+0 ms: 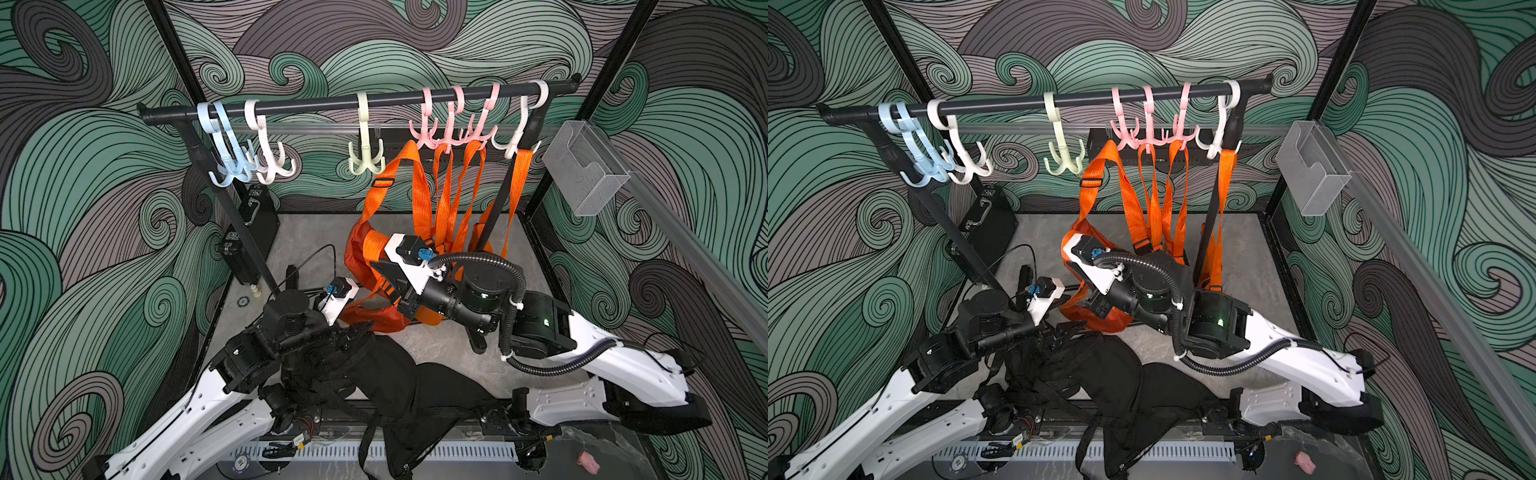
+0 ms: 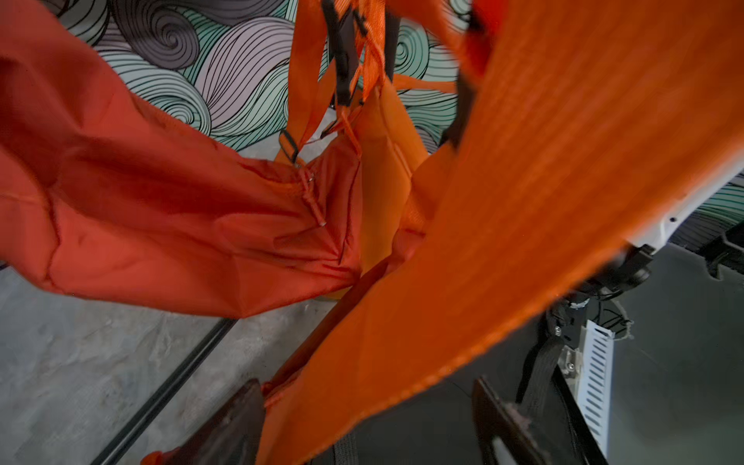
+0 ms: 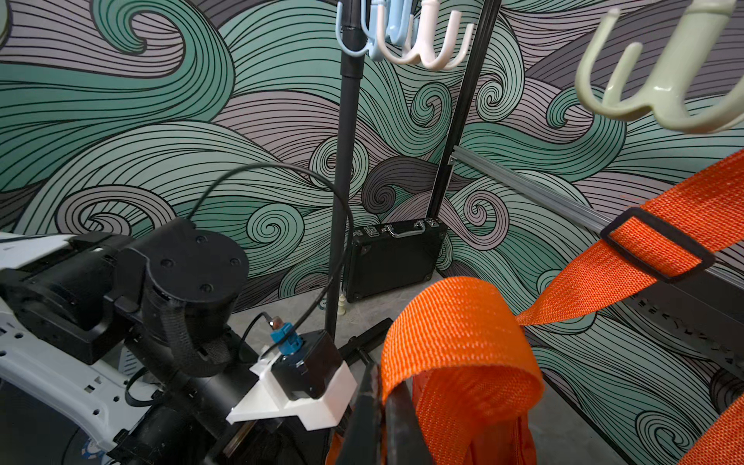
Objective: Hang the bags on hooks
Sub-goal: Pick up the bag from the bag.
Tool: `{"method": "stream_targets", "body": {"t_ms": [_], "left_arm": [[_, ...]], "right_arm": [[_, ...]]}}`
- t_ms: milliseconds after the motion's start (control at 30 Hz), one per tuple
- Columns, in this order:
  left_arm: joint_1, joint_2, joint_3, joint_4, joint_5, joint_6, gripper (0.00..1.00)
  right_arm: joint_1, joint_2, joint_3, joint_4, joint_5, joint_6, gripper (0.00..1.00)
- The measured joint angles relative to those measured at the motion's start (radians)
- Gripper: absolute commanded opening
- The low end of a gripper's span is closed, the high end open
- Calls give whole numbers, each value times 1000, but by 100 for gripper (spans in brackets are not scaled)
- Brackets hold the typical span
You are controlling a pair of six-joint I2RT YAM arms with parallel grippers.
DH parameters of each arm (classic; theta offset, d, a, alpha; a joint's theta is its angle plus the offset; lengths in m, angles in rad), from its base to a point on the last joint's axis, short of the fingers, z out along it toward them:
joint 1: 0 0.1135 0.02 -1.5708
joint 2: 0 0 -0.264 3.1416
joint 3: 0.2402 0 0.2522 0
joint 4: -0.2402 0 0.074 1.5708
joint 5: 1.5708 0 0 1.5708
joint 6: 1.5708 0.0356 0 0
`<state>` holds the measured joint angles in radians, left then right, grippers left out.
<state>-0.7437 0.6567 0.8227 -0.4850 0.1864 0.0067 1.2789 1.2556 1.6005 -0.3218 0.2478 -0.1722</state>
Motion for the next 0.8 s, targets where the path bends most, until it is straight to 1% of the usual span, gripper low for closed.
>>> {"method": "stream_targets", "body": {"t_ms": [33,233,300,400,500,600,633,700,767,800], "left_arm": [[1,1,-8,13,-3,-4,70],[5,49,-7,73,14,-26,42],[9,56,-7,77,13,-27,28],[10,37,-6,78,4,-29,0],[10,6,18,40,-17,-14,0],[10,-15,102,-43,-51,-10,0],[10,-18,150,-80,-63,-10,0],[10,-1,259,-155,-80,-12,0],[10,31,400,-224,-93,-18,0],[10,48,455,-249,-97,-21,0]], "right_arm": [[0,-12,0,-3,-13,2,0],[0,-64,30,-22,-68,29,0],[0,-80,30,-27,-74,36,0],[0,-99,30,-41,-70,42,0],[-2,-111,27,-48,-32,39,0],[-27,-124,11,-58,19,39,0],[-45,-127,5,-65,33,44,0],[-90,-129,-9,-87,45,58,16],[-130,-129,-31,-106,35,66,43],[-141,-131,-45,-109,23,66,53]]}}
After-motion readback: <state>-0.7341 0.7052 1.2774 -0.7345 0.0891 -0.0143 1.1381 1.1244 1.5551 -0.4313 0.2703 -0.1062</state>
